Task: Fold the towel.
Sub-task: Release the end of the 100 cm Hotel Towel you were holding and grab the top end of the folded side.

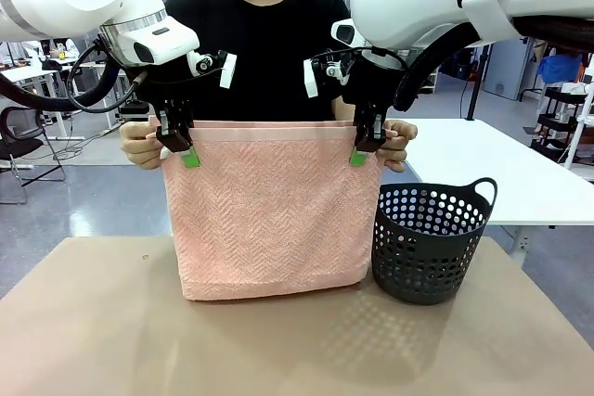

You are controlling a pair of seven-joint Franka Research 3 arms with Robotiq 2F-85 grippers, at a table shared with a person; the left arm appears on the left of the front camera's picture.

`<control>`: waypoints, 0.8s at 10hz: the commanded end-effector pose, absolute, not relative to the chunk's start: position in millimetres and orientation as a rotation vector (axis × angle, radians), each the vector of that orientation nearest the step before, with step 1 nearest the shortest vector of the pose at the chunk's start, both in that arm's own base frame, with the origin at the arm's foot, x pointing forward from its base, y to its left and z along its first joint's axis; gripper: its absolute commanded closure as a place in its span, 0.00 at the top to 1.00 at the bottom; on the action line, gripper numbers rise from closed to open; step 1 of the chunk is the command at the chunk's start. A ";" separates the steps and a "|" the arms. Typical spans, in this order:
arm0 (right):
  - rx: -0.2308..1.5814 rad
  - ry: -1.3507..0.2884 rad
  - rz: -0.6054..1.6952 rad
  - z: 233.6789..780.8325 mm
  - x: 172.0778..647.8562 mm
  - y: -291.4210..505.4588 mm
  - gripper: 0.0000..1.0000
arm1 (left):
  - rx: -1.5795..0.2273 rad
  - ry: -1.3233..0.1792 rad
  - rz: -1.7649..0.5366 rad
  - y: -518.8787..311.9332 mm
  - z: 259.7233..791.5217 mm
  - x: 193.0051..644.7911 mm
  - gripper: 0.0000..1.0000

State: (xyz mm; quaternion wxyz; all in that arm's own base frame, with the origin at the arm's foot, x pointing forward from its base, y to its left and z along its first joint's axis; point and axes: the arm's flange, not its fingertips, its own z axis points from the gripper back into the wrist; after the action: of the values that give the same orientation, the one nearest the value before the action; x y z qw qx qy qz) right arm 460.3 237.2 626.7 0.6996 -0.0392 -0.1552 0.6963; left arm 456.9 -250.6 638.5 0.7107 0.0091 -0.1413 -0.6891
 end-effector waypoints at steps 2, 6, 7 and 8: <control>-0.103 -0.336 1.564 625.9 460.3 235.4 0.07 | 0.020 -0.313 -1.529 -250.6 638.5 456.9 0.14; -0.112 -0.435 1.553 647.0 450.6 232.3 0.65 | 0.160 -0.456 -1.527 -248.3 663.3 439.7 1.00; -0.125 -0.472 1.568 656.4 443.9 231.6 0.90 | 0.156 -0.503 -1.534 -247.3 674.1 431.9 1.00; -0.147 -0.505 1.581 665.8 436.4 229.8 0.54 | 0.167 -0.534 -1.538 -245.1 684.0 423.4 1.00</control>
State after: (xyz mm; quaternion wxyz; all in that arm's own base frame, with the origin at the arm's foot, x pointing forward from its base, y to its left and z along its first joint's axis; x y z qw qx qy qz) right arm 445.1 234.5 665.0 0.6894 -0.0600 -0.2008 0.6934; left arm 435.1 -249.8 689.4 0.6914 0.0649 -0.2147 -0.6867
